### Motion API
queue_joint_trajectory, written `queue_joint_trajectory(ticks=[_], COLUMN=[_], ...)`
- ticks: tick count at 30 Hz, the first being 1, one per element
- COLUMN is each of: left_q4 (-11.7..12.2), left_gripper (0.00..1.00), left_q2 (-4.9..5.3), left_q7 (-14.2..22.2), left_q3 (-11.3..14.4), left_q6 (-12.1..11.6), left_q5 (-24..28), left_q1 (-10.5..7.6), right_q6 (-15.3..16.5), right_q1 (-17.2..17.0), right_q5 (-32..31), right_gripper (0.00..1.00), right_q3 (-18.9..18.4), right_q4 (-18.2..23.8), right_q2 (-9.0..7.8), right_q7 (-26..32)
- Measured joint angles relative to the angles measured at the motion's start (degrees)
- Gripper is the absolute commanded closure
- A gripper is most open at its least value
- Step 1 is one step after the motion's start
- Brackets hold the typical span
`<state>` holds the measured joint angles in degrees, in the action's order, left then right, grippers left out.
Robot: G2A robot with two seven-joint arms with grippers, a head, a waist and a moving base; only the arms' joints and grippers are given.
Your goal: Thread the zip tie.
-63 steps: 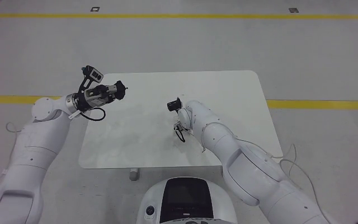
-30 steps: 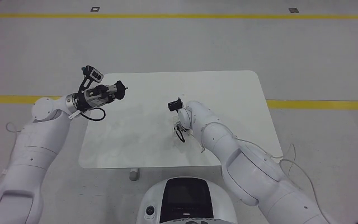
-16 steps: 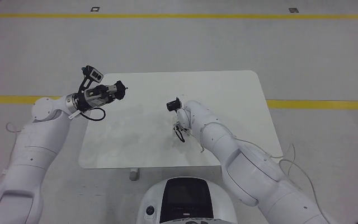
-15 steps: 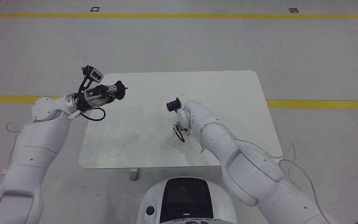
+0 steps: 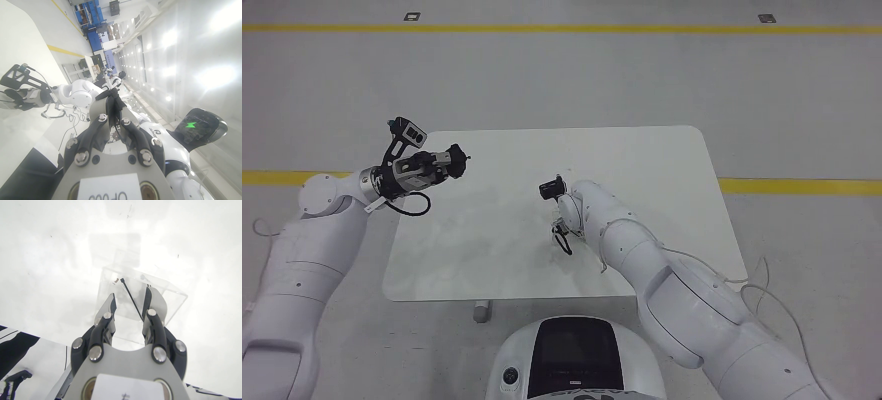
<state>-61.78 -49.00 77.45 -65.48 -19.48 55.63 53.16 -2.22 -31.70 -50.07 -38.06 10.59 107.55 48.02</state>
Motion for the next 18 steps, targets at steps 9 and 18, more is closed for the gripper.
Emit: queue_joint_trajectory(ticks=[9, 18], left_q4=[0.0, 0.0], left_gripper=[1.0, 1.0], left_q2=[0.0, 0.0], left_q7=[0.0, 0.0], left_q3=[0.0, 0.0], left_q6=[0.0, 0.0], left_q5=[0.0, 0.0], left_q1=[0.0, 0.0], right_q6=[0.3, 0.0], right_q1=[-0.1, -0.5], right_q5=[0.3, 0.0], right_gripper=[0.8, 0.83], right_q3=[-0.4, -0.6], right_q4=[-0.6, -0.7], right_q2=[-0.03, -0.02], right_q7=[0.1, 0.4])
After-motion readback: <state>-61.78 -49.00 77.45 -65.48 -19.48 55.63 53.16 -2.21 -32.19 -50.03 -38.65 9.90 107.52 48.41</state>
